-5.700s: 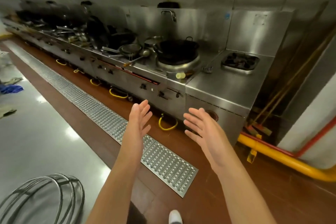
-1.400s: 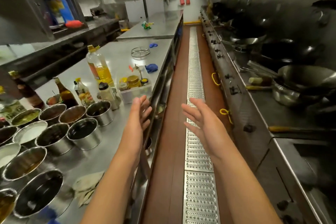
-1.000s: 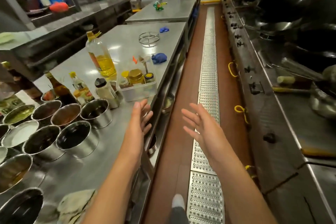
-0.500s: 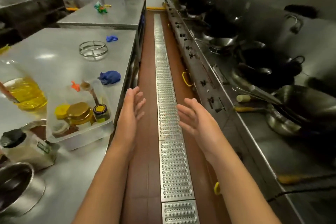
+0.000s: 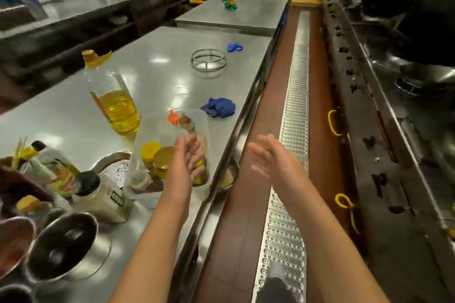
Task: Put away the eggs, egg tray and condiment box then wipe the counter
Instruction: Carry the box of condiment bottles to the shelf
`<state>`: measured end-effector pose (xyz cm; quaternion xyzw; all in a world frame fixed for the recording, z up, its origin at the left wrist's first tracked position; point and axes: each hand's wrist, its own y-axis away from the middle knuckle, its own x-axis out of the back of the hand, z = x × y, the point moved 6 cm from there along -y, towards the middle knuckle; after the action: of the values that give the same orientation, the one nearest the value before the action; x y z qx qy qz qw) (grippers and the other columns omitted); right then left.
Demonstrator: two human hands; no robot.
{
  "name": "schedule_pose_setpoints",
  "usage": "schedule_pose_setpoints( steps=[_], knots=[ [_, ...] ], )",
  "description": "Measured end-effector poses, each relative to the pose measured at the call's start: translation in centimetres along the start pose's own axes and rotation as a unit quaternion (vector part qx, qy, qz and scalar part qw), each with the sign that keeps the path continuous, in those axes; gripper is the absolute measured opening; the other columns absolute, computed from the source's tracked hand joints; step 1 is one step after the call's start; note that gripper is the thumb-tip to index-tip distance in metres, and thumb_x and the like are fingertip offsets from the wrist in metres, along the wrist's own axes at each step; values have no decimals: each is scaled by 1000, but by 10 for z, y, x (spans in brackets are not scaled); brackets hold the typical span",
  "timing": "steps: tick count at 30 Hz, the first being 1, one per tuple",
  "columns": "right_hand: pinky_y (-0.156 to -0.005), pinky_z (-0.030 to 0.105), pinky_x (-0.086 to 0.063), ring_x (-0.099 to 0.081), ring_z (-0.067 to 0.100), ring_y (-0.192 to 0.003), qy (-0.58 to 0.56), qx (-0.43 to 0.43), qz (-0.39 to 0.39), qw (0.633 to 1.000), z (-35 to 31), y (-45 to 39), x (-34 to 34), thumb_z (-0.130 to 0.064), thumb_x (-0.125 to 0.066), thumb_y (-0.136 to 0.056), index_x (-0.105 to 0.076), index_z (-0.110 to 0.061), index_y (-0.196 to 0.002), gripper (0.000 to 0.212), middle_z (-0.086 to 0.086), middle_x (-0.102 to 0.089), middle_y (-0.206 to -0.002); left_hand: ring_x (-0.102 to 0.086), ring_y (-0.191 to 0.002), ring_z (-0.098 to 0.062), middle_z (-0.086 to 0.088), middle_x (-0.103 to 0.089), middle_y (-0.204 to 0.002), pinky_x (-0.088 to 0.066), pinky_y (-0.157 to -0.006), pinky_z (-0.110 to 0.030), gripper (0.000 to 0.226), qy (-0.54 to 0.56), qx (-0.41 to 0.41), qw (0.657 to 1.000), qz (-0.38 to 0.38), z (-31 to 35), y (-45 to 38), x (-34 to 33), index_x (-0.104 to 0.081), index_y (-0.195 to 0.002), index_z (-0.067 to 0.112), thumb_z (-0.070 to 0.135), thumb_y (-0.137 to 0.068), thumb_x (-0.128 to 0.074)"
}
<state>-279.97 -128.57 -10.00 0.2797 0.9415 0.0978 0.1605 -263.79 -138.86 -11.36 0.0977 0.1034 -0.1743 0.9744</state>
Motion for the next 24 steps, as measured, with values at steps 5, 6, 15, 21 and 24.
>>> schedule_pose_setpoints(
  steps=[5,6,15,21,24],
  knots=[
    [-97,33,-48,-57,17,-123,-6,-15,-130,991,-39,-86,-44,-43,-43,-100,-52,-20,-132,41,4,-63,-132,-59,-122,-13,1,-60,-137,-46,-99,-35,57,25,-28,995,88,30,-47,6,-51,-140,24,58,-100,-27],
    [-96,32,-48,-58,15,-122,-1,-12,-155,988,-48,-99,-53,-44,-43,-100,-52,-21,-132,40,2,-63,-131,-59,-122,-13,1,-60,-137,-46,-100,-35,56,26,-33,994,105,38,-54,4,-51,-139,24,57,-101,-27],
    [-100,34,-47,-61,11,-116,37,-54,-316,946,-51,-184,-113,-43,-41,-101,-58,-23,-125,35,0,-66,-128,-57,-125,-16,-2,-56,-142,-40,-111,-43,55,21,-64,954,293,52,-80,22,-49,-141,24,55,-102,-27],
    [-100,32,-47,-58,15,-122,91,-71,-374,920,-34,-206,-164,-40,-41,-102,-51,-17,-138,43,0,-63,-130,-56,-127,-17,-5,-55,-143,-41,-110,-40,50,23,-63,927,370,53,-95,49,-51,-135,24,53,-102,-26],
    [-98,31,-46,-57,16,-122,116,-65,-368,920,-28,-225,-176,-39,-39,-103,-50,-16,-139,44,2,-62,-132,-58,-124,-18,-6,-57,-139,-43,-109,-41,46,30,-66,921,383,49,-116,63,-53,-129,23,50,-103,-28]
  ],
)
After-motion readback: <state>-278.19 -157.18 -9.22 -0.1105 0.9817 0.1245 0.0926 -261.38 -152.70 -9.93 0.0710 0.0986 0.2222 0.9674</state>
